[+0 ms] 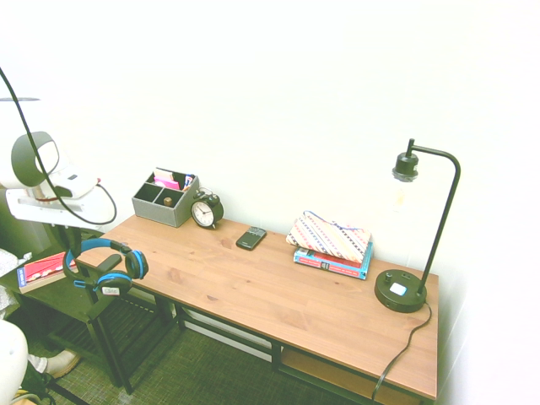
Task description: Hang the headphone
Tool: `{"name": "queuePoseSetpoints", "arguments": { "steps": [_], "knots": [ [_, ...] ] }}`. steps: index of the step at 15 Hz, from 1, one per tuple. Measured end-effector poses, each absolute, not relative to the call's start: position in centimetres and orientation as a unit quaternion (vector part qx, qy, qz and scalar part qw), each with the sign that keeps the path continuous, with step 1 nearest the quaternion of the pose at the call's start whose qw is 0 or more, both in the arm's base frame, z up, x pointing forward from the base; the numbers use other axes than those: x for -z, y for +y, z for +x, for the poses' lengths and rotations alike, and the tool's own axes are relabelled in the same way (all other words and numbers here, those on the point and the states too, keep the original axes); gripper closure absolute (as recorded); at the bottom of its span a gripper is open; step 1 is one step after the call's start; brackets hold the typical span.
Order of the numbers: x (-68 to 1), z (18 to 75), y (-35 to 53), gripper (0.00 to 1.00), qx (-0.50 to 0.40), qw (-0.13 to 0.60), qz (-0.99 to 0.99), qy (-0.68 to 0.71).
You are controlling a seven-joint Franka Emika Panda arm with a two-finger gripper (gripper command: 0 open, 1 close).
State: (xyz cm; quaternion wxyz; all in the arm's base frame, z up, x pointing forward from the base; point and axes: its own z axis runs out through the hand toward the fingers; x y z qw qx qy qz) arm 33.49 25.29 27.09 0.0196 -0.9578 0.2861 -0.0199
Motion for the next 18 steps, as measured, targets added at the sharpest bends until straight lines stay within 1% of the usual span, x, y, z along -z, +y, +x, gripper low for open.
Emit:
{"name": "queuePoseSetpoints", "arguments": {
  "steps": [3, 5, 9, 12, 14, 15, 18],
  "knots": [
    [-21.9, 32.1, 28.3, 1.0, 0.023, 0.035, -0.961, 0.272],
    [-19.1, 31.9, 29.9, 1.0, 0.021, 0.031, -0.963, 0.266],
    [-13.7, 34.5, 33.0, 1.0, 0.033, 0.013, -0.963, 0.267],
    [-9.6, 34.8, 34.5, 1.0, 0.021, -0.003, -0.964, 0.266],
    [-8.2, 35.3, 34.7, 1.0, 0.025, -0.014, -0.964, 0.266],
    [-8.1, 35.7, 34.8, 0.0, 0.033, -0.018, -0.963, 0.266],
    [-7.5, 35.1, 35.7, 0.0, 0.025, -0.024, -0.966, 0.257]
  ]
}}
